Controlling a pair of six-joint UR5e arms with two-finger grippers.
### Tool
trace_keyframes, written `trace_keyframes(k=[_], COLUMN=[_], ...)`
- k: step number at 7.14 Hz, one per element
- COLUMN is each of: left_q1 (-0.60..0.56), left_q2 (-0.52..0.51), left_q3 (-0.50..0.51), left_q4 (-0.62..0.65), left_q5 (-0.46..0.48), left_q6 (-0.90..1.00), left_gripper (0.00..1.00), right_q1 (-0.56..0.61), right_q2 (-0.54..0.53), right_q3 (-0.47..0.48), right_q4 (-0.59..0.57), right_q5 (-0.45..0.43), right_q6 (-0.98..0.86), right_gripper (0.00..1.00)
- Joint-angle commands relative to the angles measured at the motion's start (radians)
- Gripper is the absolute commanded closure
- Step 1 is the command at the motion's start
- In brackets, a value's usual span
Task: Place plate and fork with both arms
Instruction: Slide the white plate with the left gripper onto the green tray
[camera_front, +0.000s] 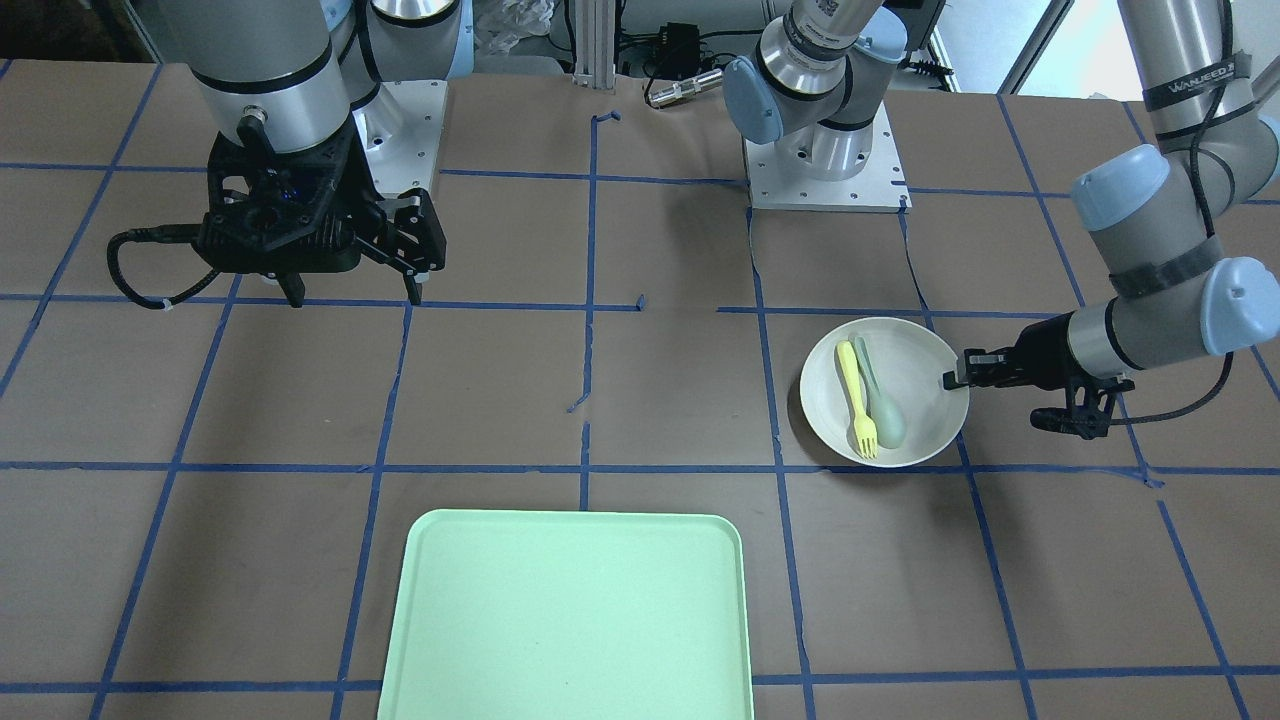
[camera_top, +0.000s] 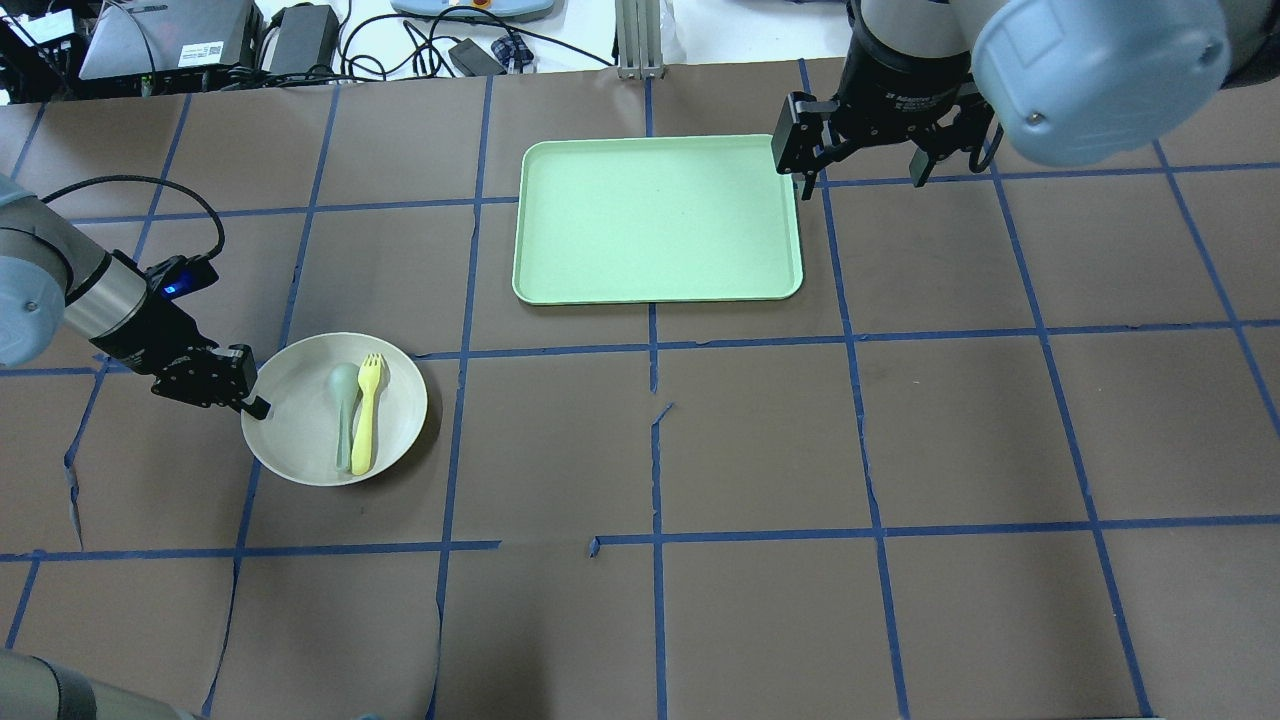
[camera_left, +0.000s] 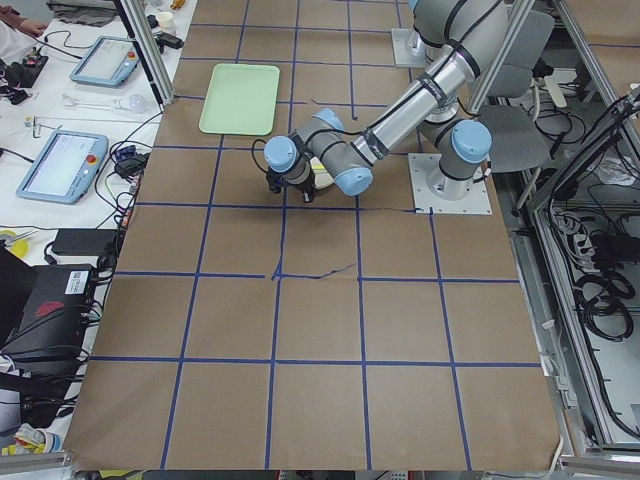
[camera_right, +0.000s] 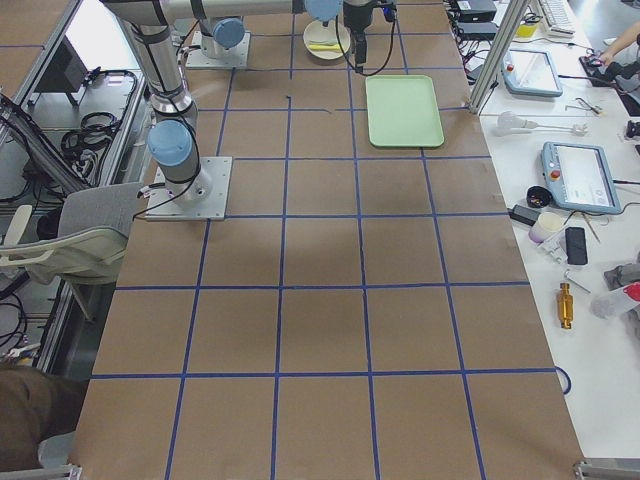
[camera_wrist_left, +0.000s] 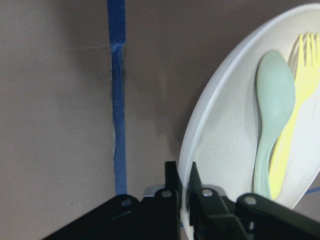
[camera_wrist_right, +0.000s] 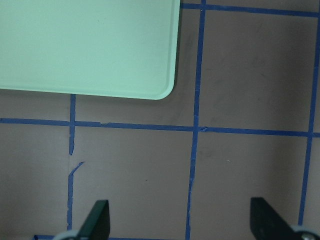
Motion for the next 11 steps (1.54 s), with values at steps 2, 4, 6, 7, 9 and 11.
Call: trace_keyframes(k=[2,4,6,7,9,11], left_q1=[-0.01,-0.087,-0.285,-0.366,-0.466,-0.537], left_q2=[-0.014,-0.078,-0.164,-0.216,-0.305,-0.406], left_q3=[0.103,0.267,0.44,0.488,0.548,0.649], left_q4=[-0.001,-0.049,-0.052,-0.041,0.012,0.023], left_q5=[-0.056,-0.156,-0.143,-0.149,-0.155,-0.231], left_q6=[-0.001,-0.015,-0.151,-0.182,-0.268,-0.331], left_gripper=[1.0,1.0,1.0,1.0,1.0,1.0], right_q1=[0.0,0.0,0.0,0.0,0.0,0.0], right_q2=[0.0,0.0,0.0,0.0,0.0,0.0], right_q3=[0.0,0.0,0.0,0.002,0.002,0.002], right_q4=[0.0,0.0,0.0,0.0,0.0,0.0], right_q5=[0.001,0.0,0.001,0.0,0.0,0.0], right_q6=[0.0,0.0,-0.001,0.0,0.0,-0.001], right_gripper=[0.0,0.0,0.0,0.0,0.0,0.0])
